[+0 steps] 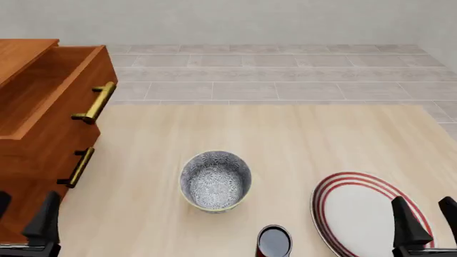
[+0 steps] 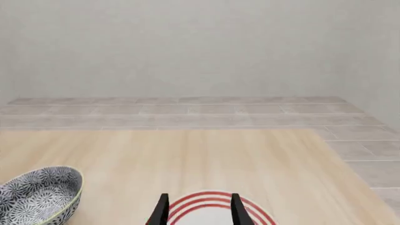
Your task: Put the ketchup in the top drawer of the cabinet.
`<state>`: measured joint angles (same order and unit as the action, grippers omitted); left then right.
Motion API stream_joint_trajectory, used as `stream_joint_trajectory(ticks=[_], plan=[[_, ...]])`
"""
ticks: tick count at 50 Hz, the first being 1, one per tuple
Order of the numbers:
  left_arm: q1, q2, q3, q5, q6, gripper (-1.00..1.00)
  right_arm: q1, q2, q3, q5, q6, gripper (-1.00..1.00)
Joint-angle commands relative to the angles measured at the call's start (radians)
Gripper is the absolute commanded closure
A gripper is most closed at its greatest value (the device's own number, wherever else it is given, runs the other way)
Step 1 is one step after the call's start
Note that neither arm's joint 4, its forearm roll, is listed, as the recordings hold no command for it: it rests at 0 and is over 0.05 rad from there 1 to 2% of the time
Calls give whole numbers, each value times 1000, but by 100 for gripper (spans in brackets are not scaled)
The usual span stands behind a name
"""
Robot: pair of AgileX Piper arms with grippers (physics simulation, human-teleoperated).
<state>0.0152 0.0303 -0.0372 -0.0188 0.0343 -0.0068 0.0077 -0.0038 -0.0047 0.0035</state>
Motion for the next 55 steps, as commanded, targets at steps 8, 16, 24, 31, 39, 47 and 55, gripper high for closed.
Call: stream_joint_trajectory(ticks=[8, 16, 24, 31, 39, 47, 55], plan=[[-181, -30, -117, 244, -30, -100, -7, -6, -14, 1, 4, -100], [-345, -29, -215, 380, 46, -100, -8, -6, -11, -1, -5, -100], [-501, 113, -270, 371, 18, -100, 13, 12, -3, -11, -17, -100], [-616, 284, -221, 198, 79, -100, 21, 8, -7, -4, -19, -100], [-702, 521, -201, -11, 80, -100, 18, 3, -7, 0, -20, -100], [-818, 714, -231, -173, 130, -100, 19, 1, -2, -3, -19, -100], [-810, 888, -241, -309, 133, -100, 0, -6, -4, 4, -4, -100]])
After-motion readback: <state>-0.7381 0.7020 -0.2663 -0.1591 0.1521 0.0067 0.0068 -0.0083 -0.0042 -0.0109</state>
